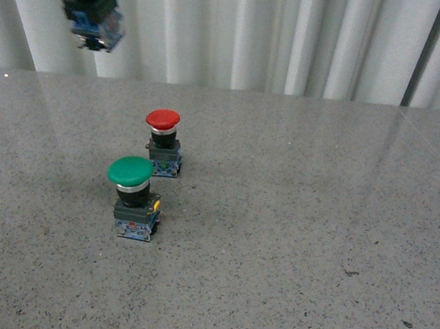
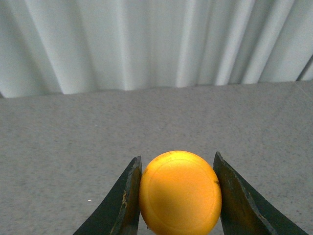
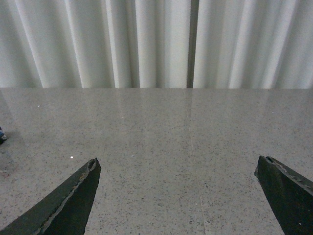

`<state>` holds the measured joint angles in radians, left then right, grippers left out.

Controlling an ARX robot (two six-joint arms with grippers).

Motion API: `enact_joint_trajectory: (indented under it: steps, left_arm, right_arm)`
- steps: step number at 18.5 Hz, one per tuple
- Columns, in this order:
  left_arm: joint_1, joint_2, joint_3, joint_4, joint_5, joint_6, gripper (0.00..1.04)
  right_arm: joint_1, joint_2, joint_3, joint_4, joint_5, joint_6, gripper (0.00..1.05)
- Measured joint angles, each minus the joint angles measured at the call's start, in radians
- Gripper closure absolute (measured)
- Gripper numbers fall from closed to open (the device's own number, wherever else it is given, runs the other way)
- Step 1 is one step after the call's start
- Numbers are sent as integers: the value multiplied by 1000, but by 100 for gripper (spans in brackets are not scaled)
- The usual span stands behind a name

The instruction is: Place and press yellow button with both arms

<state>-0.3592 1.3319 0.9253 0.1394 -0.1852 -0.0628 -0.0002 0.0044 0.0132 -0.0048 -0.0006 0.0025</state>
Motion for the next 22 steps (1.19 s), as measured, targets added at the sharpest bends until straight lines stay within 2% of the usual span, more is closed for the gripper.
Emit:
enact_joint_trajectory:
  steps: [3,8,14,17,22]
  left_arm:
    - [-45,164,79,-3,2,-55,69]
    - [-193,354,197,3,1,-146,69]
    - [-252,487,240,-7,14,-236,69]
    - [-320,508,240,-6,-7,-301,70]
    - [-336,557,254,-48,-57,-364,70]
  right_arm:
    - [0,0,0,0,0,0,6]
    - [0,0,0,0,0,0,6]
    - [0,0,0,0,0,0,6]
    - [0,0,0,0,0,0,6]
    - [0,0,0,0,0,0,6]
